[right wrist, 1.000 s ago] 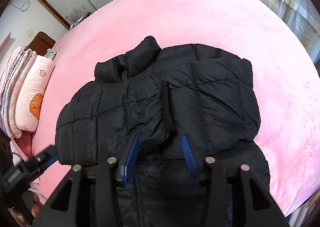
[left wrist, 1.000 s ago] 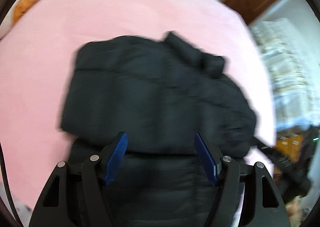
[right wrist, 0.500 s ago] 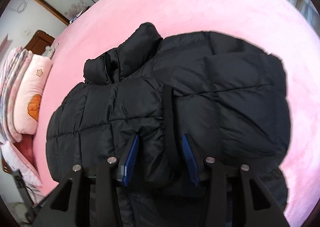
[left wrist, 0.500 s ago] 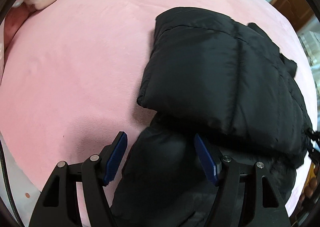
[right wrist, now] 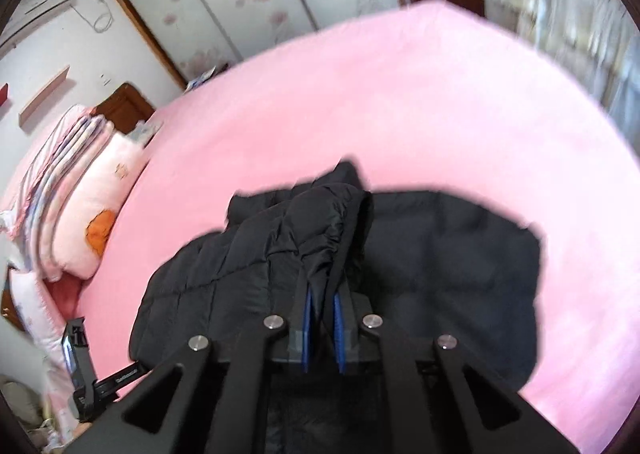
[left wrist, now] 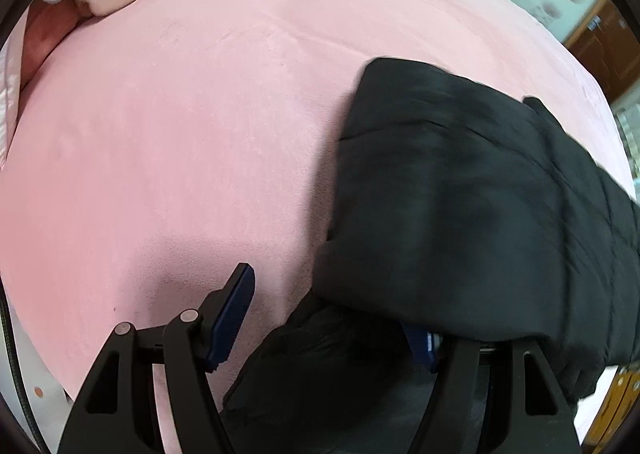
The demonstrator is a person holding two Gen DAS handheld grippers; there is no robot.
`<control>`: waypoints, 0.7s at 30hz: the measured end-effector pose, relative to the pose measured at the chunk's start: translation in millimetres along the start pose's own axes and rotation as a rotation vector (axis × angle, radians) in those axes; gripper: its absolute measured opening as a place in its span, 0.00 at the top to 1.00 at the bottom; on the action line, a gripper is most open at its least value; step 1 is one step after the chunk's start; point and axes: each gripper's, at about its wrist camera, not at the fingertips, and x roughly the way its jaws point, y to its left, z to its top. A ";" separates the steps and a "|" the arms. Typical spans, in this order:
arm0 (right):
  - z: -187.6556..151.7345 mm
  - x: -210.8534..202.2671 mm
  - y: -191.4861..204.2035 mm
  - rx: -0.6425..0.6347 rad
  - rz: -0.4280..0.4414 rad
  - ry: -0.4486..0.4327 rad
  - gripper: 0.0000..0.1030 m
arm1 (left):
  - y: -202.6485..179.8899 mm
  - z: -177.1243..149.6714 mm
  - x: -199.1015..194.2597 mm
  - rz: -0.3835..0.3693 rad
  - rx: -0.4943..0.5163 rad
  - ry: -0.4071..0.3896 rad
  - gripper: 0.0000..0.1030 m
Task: Fold large clothes
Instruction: 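Open the left tool and lift it off the folded sleeve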
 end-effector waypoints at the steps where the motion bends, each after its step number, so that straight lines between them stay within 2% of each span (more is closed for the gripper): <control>1: 2.1 -1.7 -3.7 -0.015 -0.039 -0.009 0.92 | -3.8 0.8 0.5 -0.011 -0.011 0.009 0.34; 4: 0.6 3.3 -17.7 -0.009 -0.104 0.012 0.92 | -10.9 5.1 1.4 -0.012 -0.016 0.034 0.35; 6: -5.8 10.9 -28.8 0.012 -0.122 0.045 0.92 | -15.2 5.3 5.8 0.019 0.014 0.054 0.51; 8: -16.1 23.9 -37.2 0.018 -0.155 0.082 0.92 | -16.0 2.9 11.8 0.050 0.031 0.090 0.59; 10: -29.6 39.0 -46.8 0.036 -0.211 0.125 0.92 | -12.4 2.2 16.7 0.070 0.020 0.115 0.61; 13: -45.6 54.8 -59.1 0.064 -0.282 0.164 0.92 | -0.1 -0.4 20.7 0.059 -0.010 0.141 0.61; 15: -55.0 63.1 -61.8 0.073 -0.295 0.176 0.92 | -0.1 -1.7 20.4 0.053 0.010 0.141 0.69; 18: -59.5 68.0 -57.3 0.021 -0.327 0.177 0.92 | -7.4 -1.1 24.4 0.072 0.071 0.133 0.76; 21: -59.2 69.4 -55.4 -0.002 -0.349 0.178 0.92 | -6.8 -0.5 25.5 0.085 0.054 0.135 0.78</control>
